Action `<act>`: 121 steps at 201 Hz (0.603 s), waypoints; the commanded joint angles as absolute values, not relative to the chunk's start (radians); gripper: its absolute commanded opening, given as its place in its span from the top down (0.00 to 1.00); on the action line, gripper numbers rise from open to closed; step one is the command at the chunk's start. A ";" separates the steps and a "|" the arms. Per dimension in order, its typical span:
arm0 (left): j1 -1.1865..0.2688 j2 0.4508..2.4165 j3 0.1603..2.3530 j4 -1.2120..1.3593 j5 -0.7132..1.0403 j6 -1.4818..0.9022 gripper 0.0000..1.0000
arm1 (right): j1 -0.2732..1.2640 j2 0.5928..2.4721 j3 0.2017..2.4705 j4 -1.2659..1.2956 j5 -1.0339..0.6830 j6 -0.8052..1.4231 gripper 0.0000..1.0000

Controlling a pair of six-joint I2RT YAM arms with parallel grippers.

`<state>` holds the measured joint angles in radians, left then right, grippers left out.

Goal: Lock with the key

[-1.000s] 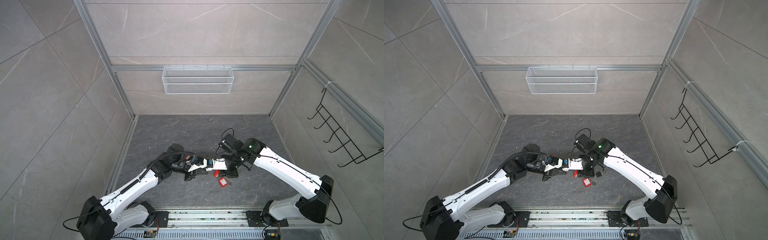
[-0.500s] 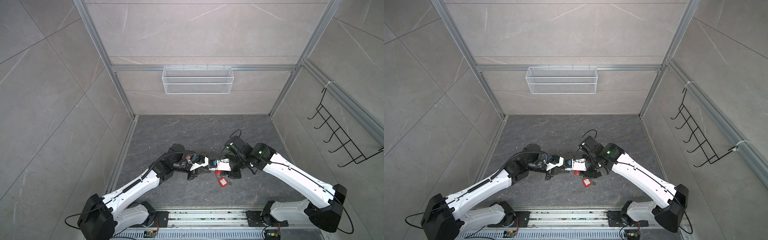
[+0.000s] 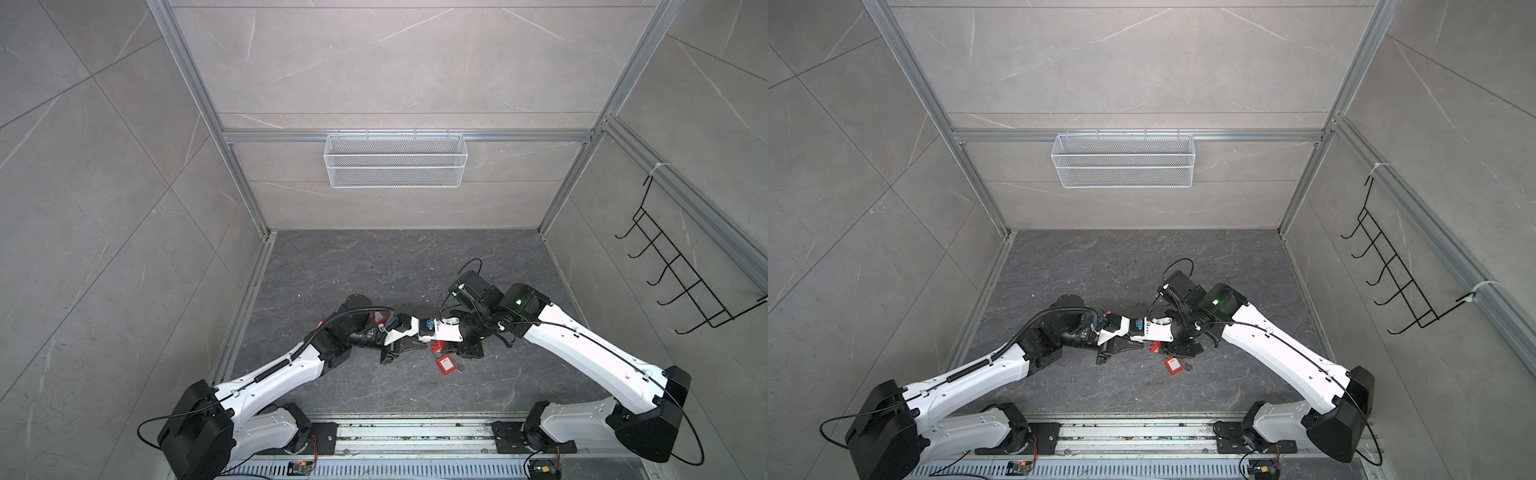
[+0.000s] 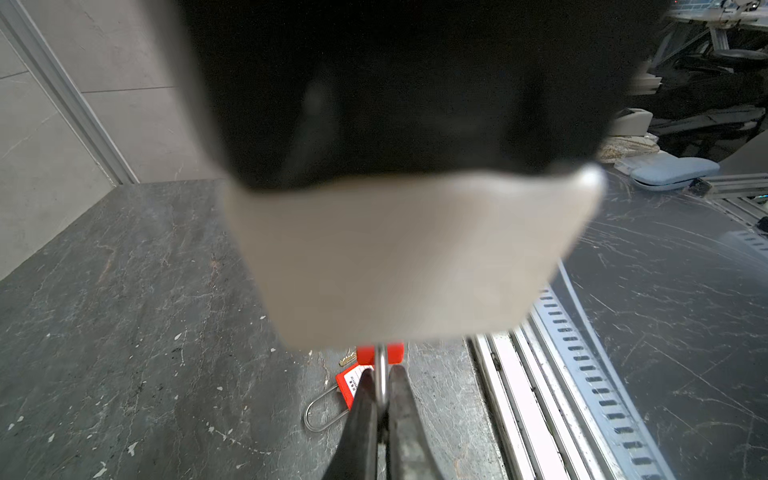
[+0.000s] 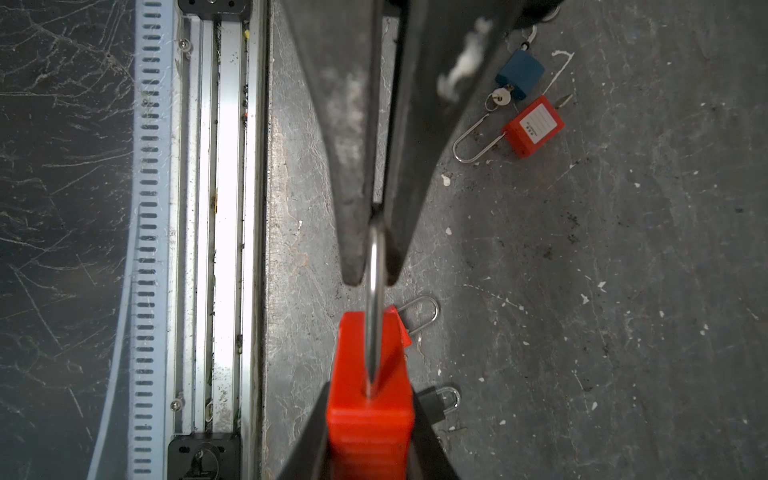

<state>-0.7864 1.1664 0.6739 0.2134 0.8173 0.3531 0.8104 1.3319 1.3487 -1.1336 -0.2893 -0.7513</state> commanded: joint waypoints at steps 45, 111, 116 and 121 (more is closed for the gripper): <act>-0.790 1.174 0.627 0.333 0.772 0.267 1.00 | 0.849 1.317 1.371 -0.899 -0.362 -0.760 0.70; -0.667 1.082 0.632 0.269 0.862 0.289 1.00 | 0.845 1.182 1.299 -1.047 -0.223 -0.691 0.42; -0.665 1.080 0.636 0.260 0.867 0.294 1.00 | 0.844 1.172 1.302 -1.053 -0.227 -0.682 0.42; -0.663 1.079 0.638 0.253 0.873 0.299 1.00 | 0.839 1.161 1.306 -1.060 -0.241 -0.672 0.42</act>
<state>-0.6819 1.1175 0.6144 0.2577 0.8013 0.2882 0.8436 1.2156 1.3102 -1.0214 -0.2447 -0.7193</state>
